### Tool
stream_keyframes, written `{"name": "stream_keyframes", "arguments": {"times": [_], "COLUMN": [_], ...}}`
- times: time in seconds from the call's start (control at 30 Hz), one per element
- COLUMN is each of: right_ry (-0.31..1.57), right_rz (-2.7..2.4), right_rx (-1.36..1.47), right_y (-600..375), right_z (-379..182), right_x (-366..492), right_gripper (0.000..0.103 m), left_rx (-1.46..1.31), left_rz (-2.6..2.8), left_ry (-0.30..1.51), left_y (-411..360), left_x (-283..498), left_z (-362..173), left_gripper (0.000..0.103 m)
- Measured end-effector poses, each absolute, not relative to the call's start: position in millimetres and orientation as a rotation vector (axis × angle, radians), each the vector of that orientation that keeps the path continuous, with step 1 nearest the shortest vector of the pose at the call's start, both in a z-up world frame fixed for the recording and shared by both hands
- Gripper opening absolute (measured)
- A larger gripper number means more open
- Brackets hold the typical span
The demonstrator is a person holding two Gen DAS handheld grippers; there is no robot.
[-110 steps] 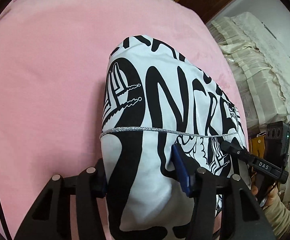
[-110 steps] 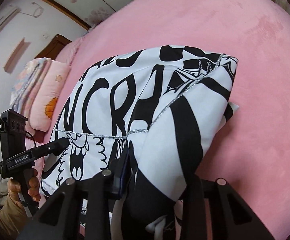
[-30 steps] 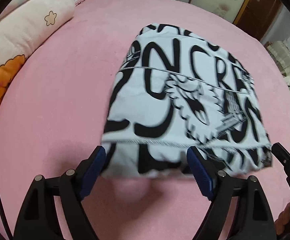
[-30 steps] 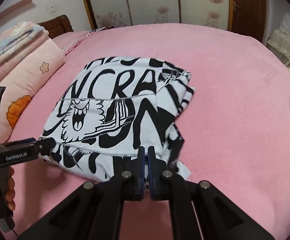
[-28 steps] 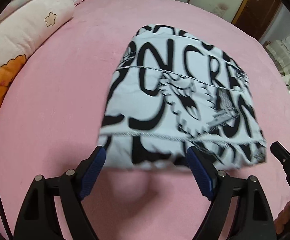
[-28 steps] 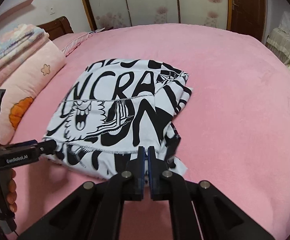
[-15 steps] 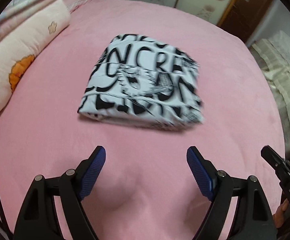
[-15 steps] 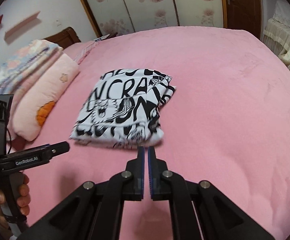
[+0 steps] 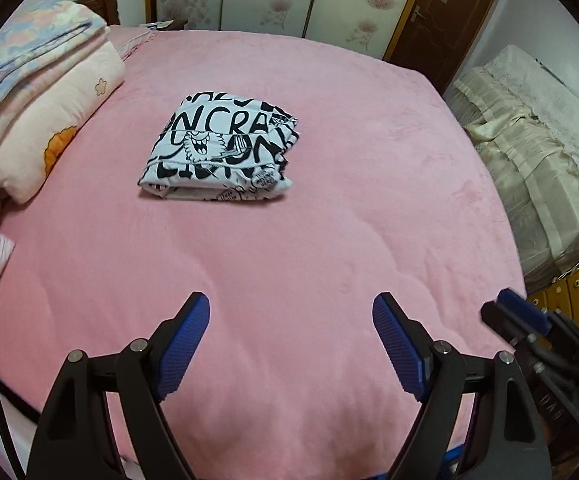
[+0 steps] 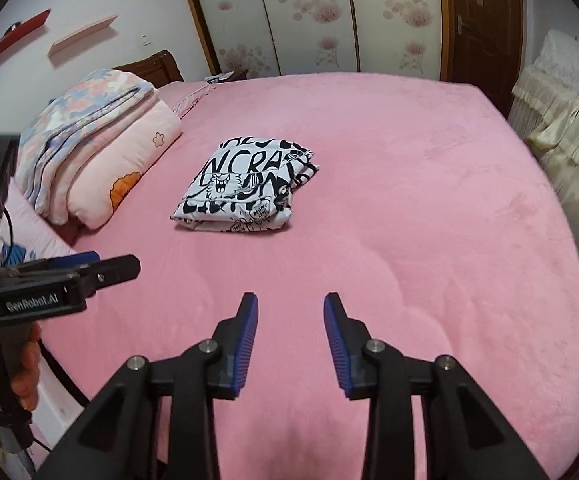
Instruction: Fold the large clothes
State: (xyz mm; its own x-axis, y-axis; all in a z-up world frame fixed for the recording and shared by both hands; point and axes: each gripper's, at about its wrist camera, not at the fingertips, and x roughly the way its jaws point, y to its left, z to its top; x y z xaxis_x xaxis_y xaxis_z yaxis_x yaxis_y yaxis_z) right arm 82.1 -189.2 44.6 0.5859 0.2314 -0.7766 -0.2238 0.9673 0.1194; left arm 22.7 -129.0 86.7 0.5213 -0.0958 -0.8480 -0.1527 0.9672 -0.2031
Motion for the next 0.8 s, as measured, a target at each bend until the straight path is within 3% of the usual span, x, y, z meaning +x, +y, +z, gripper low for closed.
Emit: {"name": "stream_keyframes", "arguments": {"times": [0.3, 0.5, 0.8], "right_ry": [0.925, 0.901, 0.916], "right_rz": [0.190, 0.127, 0.117], "right_rx": [0.031, 0.056, 0.045], "right_y": [-217, -228, -227], "right_z": [58, 72, 74], "right_x": [11, -22, -36], "right_gripper": [0.035, 0.051, 0.052], "left_rx": [-0.243, -0.218, -0.162], "left_rz": [0.100, 0.100, 0.096], "left_ry": [1.026, 1.030, 0.994], "left_y": [-178, -201, -226], "left_x": [-48, -79, -93], "left_z": [96, 99, 114], "left_gripper": [0.083, 0.083, 0.083]}}
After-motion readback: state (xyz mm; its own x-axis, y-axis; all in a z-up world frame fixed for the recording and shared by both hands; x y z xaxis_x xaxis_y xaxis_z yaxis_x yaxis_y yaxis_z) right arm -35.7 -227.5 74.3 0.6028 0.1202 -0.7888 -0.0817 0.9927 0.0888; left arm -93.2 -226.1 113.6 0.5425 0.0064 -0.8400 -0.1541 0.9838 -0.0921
